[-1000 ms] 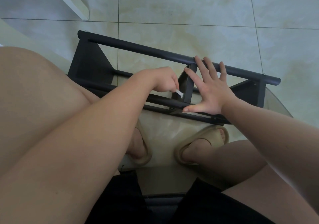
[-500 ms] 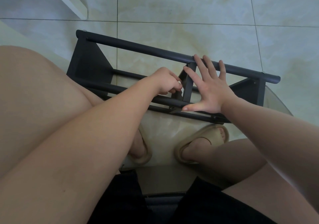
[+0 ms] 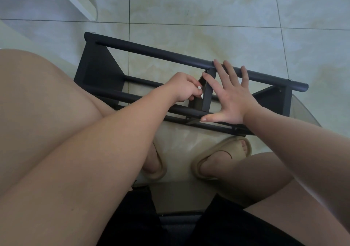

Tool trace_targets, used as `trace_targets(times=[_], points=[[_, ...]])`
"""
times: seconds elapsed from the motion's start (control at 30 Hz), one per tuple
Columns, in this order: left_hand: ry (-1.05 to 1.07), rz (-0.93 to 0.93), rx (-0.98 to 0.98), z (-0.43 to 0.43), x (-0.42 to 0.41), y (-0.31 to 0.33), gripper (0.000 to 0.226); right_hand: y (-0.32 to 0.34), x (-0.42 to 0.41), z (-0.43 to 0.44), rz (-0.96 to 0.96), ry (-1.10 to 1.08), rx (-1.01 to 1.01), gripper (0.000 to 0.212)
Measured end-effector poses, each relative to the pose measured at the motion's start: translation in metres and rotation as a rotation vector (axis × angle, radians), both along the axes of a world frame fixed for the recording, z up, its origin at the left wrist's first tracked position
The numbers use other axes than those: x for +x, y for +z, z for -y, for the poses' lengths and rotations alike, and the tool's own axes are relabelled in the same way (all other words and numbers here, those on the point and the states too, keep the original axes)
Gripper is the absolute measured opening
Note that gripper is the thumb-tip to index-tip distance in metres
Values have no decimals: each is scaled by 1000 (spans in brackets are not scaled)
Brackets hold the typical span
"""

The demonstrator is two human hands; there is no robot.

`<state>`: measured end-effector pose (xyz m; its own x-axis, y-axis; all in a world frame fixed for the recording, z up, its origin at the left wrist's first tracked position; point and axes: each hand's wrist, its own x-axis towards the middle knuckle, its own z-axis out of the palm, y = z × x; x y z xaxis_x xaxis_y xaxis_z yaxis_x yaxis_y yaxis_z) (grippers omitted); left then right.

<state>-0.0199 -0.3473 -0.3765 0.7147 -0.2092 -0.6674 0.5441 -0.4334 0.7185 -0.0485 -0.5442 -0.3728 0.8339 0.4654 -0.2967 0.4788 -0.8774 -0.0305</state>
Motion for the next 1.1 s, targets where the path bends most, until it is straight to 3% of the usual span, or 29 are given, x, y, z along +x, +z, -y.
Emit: trace_targets(times=[0.6, 1.1], points=[[-35, -148, -26, 0, 2, 9, 3, 1, 0, 0, -3, 3, -1, 128], [-144, -205, 13, 0, 3, 14, 15, -1, 0, 1, 1, 6, 5, 128]])
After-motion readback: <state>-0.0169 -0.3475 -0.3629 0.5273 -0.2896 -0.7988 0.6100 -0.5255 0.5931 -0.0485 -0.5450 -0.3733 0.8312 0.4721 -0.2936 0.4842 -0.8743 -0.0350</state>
